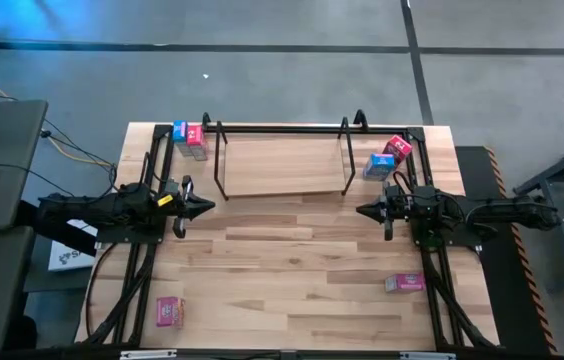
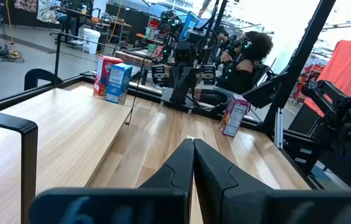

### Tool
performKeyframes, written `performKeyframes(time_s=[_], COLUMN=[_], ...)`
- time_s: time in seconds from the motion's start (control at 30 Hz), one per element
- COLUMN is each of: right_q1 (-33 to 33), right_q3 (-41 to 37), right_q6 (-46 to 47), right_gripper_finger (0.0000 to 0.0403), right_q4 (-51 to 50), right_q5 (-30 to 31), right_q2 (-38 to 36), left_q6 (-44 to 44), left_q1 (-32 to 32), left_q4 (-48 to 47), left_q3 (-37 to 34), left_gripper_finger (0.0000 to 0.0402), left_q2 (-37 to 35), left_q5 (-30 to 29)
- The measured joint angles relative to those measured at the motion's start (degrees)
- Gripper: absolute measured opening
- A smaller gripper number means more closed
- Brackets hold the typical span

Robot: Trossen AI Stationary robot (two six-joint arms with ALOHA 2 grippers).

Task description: Stack cereal on shelf

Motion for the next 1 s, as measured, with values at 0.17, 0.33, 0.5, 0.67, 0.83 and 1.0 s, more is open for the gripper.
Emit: performKeyframes(time_s=[0.17,0.33,0.5,0.67,0.83,1.0], right_q1=[0.0,-0.1,-0.1,-0.1,-0.1,-0.1], right_q3=[0.0,0.0,0.0,0.0,5.1,20.1], right_q6=[0.0,-10.0,0.0,8.6,-0.9,-3.7], right_gripper_finger=[0.0000,0.0000,0.0000,0.0000,0.0000,0.0000], right_q4=[0.0,0.7,26.7,57.6,58.6,29.1], right_q5=[0.0,1.9,0.9,15.8,28.2,33.1], right_q2=[0.0,0.0,0.0,-0.1,0.0,3.5], left_q6=[0.0,0.0,0.0,0.0,0.0,0.0], left_q1=[0.0,0.0,0.0,0.0,0.0,0.0], left_q4=[0.0,0.0,0.0,0.0,0.0,0.0], left_q3=[0.0,0.0,0.0,0.0,0.0,0.0], left_gripper_finger=[0.0003,0.0003,0.0003,0.0003,0.0003,0.0003], left_q2=[0.0,0.0,0.0,0.0,0.0,0.0], left_q5=[0.0,0.0,0.0,0.0,0.0,0.0])
